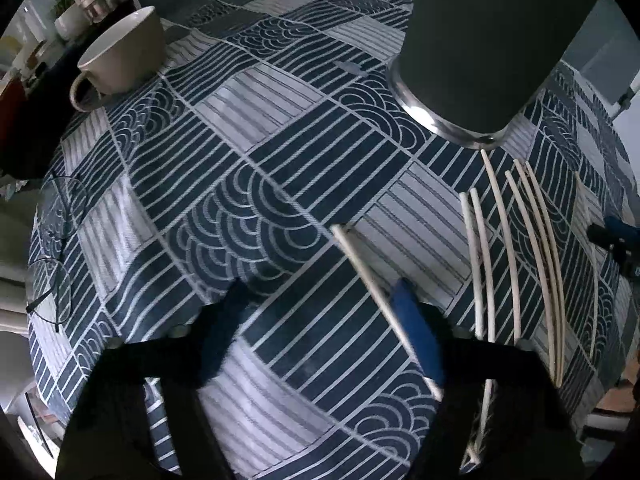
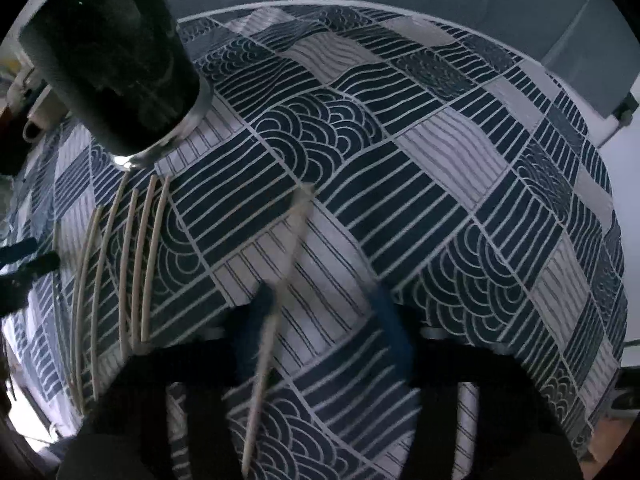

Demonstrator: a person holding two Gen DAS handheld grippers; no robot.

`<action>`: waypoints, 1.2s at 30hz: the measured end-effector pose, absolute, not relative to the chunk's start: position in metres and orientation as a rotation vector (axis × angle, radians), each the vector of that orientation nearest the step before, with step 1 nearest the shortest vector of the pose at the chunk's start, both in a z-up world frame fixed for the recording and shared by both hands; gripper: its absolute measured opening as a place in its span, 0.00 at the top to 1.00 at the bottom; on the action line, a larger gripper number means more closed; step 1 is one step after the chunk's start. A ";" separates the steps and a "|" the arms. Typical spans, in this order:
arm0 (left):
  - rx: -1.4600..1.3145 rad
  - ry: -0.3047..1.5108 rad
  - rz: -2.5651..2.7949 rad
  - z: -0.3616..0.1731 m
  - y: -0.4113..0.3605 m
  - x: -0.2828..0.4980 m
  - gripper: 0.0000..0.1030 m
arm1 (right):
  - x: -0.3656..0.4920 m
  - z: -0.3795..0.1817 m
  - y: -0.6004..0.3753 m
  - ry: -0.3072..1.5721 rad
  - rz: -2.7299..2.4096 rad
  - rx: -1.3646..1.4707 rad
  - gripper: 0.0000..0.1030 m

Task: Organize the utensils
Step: 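Close the left tool on a wooden stick while the right tool grasps another, then lift both held sticks and carry them toward the black holder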

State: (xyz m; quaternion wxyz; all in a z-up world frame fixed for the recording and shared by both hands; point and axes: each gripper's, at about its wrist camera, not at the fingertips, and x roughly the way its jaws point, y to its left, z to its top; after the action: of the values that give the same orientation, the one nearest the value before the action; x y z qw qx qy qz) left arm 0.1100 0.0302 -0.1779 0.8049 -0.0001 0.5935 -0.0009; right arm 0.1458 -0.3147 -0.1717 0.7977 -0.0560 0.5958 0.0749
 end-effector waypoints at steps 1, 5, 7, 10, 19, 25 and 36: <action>0.000 1.266 -0.003 -0.176 0.033 0.108 0.50 | 0.144 -0.171 -0.317 1.275 0.161 -0.121 0.76; -0.040 1.255 0.016 -0.174 0.055 0.103 0.87 | 0.140 -0.169 -0.325 1.289 0.155 -0.126 0.94; -0.070 1.263 0.018 -0.174 0.066 0.103 0.93 | 0.142 -0.168 -0.329 1.303 0.151 -0.121 0.96; -0.078 1.272 0.024 -0.171 0.065 0.098 0.95 | 0.144 -0.167 -0.338 1.329 0.132 -0.114 0.96; -0.128 1.298 0.057 -0.161 0.078 0.092 0.96 | 0.139 -0.159 -0.376 1.346 0.070 -0.020 0.96; -0.135 1.253 0.086 -0.138 0.096 0.104 0.96 | 0.145 -0.133 -0.384 1.282 0.076 -0.003 0.96; -0.054 1.116 0.090 -0.077 0.082 0.141 0.96 | 0.178 -0.074 -0.367 1.133 0.135 0.010 0.96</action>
State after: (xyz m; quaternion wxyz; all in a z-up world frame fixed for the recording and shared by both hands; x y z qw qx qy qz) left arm 0.1411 0.0819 -0.0773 0.8469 -0.0255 0.5294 0.0425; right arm 0.1783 -0.3675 -0.0740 0.8417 0.0048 0.5361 0.0641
